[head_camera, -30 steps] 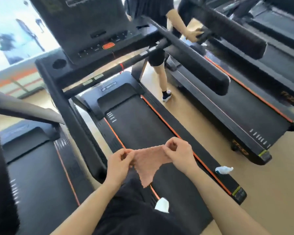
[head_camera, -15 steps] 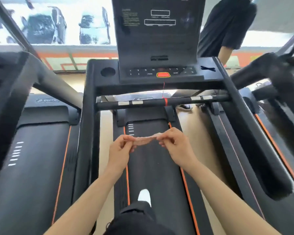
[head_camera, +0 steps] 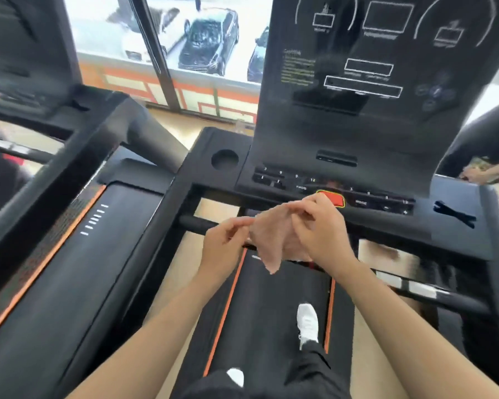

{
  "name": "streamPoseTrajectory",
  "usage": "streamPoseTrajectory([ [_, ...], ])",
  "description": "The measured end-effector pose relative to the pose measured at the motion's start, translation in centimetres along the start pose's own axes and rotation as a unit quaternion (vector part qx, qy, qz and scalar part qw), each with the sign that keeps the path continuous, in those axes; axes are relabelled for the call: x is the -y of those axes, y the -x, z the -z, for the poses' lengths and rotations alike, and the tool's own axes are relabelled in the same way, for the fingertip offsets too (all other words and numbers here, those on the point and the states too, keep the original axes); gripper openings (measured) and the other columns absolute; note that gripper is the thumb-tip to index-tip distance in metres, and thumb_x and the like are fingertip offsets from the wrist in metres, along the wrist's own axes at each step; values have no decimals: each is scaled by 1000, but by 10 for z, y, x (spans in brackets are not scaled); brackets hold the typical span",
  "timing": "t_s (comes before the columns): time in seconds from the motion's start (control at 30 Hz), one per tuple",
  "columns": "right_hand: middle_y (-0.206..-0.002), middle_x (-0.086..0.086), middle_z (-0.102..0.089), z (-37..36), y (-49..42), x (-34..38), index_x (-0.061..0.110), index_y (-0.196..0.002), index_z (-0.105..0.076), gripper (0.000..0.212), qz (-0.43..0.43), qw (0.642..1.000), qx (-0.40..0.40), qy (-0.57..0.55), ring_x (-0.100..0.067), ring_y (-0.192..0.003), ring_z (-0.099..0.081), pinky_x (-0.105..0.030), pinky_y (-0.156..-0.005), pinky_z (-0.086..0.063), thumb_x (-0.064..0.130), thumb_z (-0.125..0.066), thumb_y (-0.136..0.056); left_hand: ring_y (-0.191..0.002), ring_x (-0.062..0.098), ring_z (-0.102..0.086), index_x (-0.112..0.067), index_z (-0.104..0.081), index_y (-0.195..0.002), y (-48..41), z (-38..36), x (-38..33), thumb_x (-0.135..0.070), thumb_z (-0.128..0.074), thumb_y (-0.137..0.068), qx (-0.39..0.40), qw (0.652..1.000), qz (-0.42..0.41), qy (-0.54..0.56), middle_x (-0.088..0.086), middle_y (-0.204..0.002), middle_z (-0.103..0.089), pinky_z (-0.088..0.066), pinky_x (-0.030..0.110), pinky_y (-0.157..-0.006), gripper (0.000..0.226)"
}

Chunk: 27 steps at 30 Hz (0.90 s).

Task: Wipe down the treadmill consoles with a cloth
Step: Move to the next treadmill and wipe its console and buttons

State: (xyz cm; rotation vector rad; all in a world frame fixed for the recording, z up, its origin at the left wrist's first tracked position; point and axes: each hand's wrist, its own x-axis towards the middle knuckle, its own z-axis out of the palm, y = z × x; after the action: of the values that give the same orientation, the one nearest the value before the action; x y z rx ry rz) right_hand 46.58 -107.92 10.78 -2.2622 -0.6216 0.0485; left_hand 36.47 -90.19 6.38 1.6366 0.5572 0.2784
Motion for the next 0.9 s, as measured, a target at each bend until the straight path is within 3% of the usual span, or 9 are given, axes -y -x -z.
streamPoseTrajectory([
  [0.1, -96, 7, -56, 24, -56, -31, 20, -98, -75, 22, 27, 1000, 9, -13, 8, -85, -51, 1, -78, -35, 4, -62, -89, -88, 9, -72, -22, -79, -102, -41, -39, -16, -2, -62, -96, -38, 999, -20, -26, -7, -96, -79, -54, 28, -79, 27],
  [0.2, -95, 10, -53, 44, -110, -53, 21, -99, -74, 21, 48, 999, 12, -7, 3, -82, -46, -1, -76, -34, 6, -63, -89, -92, 17, -74, -15, -79, -105, -78, -69, -36, -4, -62, -94, -75, 996, -29, -29, -1, -98, -80, -58, 36, -83, 23],
  [0.3, -102, 9, -53, 57, -157, -63, 20, -107, -72, 20, 70, 997, 14, -17, 3, -87, -46, -2, -76, -35, 11, -62, -93, -92, 13, -73, -16, -79, -107, -118, -89, -60, -3, -62, -94, -94, 994, -49, -42, -3, -99, -79, -58, 33, -85, 24],
  [0.37, -112, 7, -53, 61, -185, -63, 18, -117, -68, 25, 90, 996, 9, -21, 2, -94, -48, -8, -81, -39, 12, -62, -94, -92, 10, -72, -18, -78, -110, -147, -97, -77, -6, -64, -93, -105, 992, -56, -50, -6, -100, -78, -57, 30, -85, 24],
  [0.5, -126, -9, -55, 55, -242, -63, 7, -128, -62, 38, 198, 978, -29, 59, -24, -117, -54, -35, -98, -49, 12, -63, -90, -102, 0, -67, -26, -70, -122, -203, -103, -97, -16, -64, -98, -106, 990, -47, -84, -15, -110, -73, -51, 13, -88, 27],
  [0.67, -149, -13, -45, 29, -300, -67, 16, -145, -50, 54, 291, 912, 13, 289, -35, -140, -38, -53, -122, -23, 36, -56, -95, -118, 11, -59, -24, -56, -136, -252, -101, -83, -13, -62, -99, -97, 993, -16, -69, -6, -129, -58, -49, 16, -96, 39],
  [0.8, -168, -7, -20, 9, -326, -76, 35, -158, -24, 57, 347, 837, 69, 417, -42, -147, -24, -60, -123, -4, 50, -36, -104, -129, 18, -50, -30, -49, -146, -269, -98, -52, -13, -63, -95, -99, 986, -59, -118, -7, -133, -49, -44, 34, -112, 56],
  [0.9, -168, -5, -22, -2, -342, -73, 32, -159, -23, 60, 409, 790, 60, 453, -42, -147, -15, -63, -121, 1, 49, -38, -103, -135, 20, -44, -29, -47, -149, -273, -97, -38, -13, -64, -93, -112, 984, -57, -124, -10, -137, -47, -39, 39, -116, 61],
])
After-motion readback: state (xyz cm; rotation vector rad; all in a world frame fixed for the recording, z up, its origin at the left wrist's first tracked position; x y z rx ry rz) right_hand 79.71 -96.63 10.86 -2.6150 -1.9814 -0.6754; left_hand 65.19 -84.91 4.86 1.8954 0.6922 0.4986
